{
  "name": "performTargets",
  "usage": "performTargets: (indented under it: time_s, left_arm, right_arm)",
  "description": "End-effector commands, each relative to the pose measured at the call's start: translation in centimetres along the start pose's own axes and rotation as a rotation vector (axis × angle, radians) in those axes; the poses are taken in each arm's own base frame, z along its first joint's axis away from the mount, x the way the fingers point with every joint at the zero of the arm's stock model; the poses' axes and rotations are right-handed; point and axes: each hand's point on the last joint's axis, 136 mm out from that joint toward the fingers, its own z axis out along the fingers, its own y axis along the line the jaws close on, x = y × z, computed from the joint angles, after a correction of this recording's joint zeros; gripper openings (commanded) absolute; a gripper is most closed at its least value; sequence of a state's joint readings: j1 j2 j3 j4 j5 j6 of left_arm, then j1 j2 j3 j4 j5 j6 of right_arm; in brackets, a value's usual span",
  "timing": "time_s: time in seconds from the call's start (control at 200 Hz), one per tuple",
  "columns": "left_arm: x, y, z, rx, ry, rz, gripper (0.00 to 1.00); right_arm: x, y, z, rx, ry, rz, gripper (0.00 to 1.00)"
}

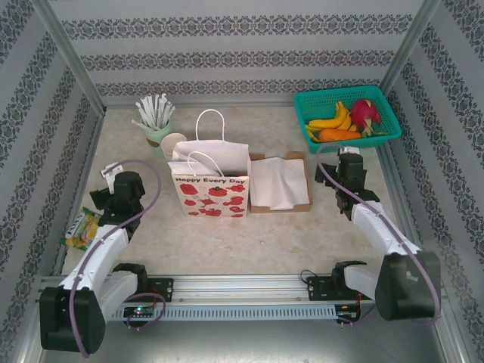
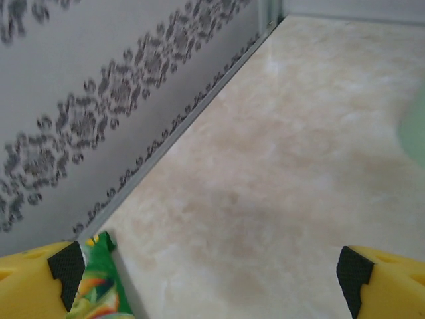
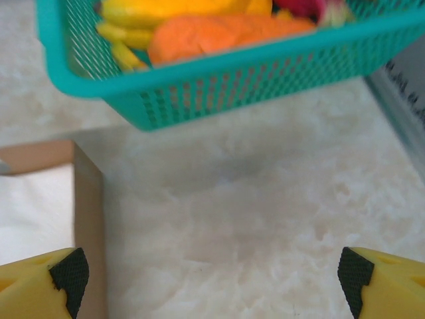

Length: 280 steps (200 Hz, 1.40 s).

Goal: Pack the takeout coffee

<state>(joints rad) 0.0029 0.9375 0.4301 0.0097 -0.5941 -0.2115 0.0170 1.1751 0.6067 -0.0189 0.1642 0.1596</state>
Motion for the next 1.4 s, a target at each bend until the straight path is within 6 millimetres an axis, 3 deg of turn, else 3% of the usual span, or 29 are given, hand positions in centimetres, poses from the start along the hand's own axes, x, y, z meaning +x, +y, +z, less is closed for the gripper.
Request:
performTargets:
  time_s: [0.0,0.09,0.15,0.25,0.43,0.529,0.624,0.719,0.759,0.829,1.394]
  left_arm:
    - [-1.0,-1.8,1.3,0.129,-0.112,-0.184,1.0]
    - [0.8,-4.8,2.4,0.274,-0.043,-0.114,1.0]
    - [1.6,-6.5,3.0,0.339,-0.009,-0.074,1.0]
    - [0.9,-9.2,3.3,0.457,-0.033,-0.038,1.0]
    - [-0.2,-11.8,4.4,0.546,-0.113,-0.02,1.0]
    - [0.4,-12.4,4.2,0.58,-0.128,-0.002,1.0]
    - [0.6,-11.7,3.3,0.578,-0.207,-0.027,1.0]
    - [1.5,-12.2,4.6,0.513,-0.212,-0.007,1.0]
    - [2.1,-12.8,5.3,0.459,-0.129,0.052,1.0]
    - [1.2,-13.1,5.2,0.433,-0.17,0.058,0.99]
    - [1.7,-13.9,5.2,0.48,-0.127,0.091,0.99]
  right_arm:
    - [0.9,1.2,1.9,-0.109,-0.008,-0.005,0.98]
    - [1.3,1.9,3.1,-0.153,-0.028,-0.023,0.98]
    - [0.6,2.3,3.5,-0.179,-0.043,-0.027,0.98]
    - [-0.9,2.8,4.0,-0.2,-0.133,-0.048,0.98]
    - [-2.2,3.8,4.8,-0.248,-0.227,-0.082,0.98]
    - [-2.0,3.8,4.8,-0.253,-0.241,-0.084,0.98]
    - [-1.2,4.4,4.1,-0.287,-0.317,-0.117,0.98]
    - [-1.0,4.5,4.2,-0.283,-0.354,-0.118,0.98]
    - [-1.1,3.9,4.5,-0.24,-0.325,-0.103,0.98]
    - [-1.2,3.3,4.7,-0.198,-0.334,-0.087,0.98]
    - [-1.1,3.3,4.7,-0.186,-0.329,-0.091,0.98]
